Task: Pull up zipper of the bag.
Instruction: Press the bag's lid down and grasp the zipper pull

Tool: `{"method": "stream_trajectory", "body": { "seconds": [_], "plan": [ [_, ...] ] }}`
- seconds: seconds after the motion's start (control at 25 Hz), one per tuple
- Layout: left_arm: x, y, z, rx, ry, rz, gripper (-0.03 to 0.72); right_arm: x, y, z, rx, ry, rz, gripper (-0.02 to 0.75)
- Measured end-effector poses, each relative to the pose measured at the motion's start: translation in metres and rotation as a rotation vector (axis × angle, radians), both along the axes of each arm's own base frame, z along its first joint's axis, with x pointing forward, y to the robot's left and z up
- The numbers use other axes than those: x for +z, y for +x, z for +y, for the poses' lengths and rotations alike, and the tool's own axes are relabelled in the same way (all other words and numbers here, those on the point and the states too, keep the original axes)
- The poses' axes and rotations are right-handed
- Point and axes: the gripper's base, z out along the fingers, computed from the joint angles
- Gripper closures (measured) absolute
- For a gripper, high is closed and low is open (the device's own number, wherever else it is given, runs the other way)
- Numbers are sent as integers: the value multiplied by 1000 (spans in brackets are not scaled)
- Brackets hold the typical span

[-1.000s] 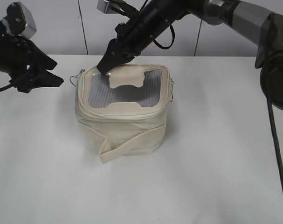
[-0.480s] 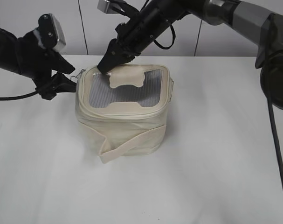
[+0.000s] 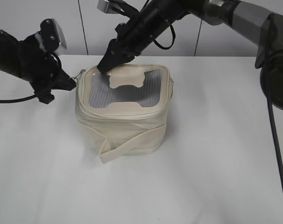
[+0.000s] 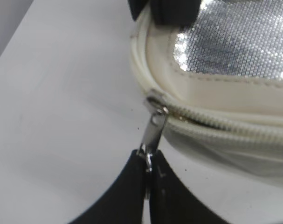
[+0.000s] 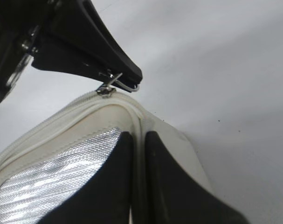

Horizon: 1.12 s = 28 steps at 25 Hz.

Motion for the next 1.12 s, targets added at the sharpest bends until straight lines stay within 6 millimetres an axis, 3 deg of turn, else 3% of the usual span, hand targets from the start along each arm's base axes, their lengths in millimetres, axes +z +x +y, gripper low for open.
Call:
{"method": "stream_trajectory", "body": {
  "seconds": [0.48,0.56,0.76,0.92,1.12],
  "plan": [
    [59,-42,12,132,32,213,697,0,0,0,-39,-1,46,685],
    [61,-50,13,153,24,262,697,0,0,0,-48,-1,57,686],
    [41,-82,13,162,28,434,697,0,0,0,-67,-1,78,686],
    [37,-119,-7,112,20,442,697,0,0,0,-79,-2,93,687],
    [37,-150,-62,19,-38,325,697,0,0,0,-81,-1,96,687]
  ]
}}
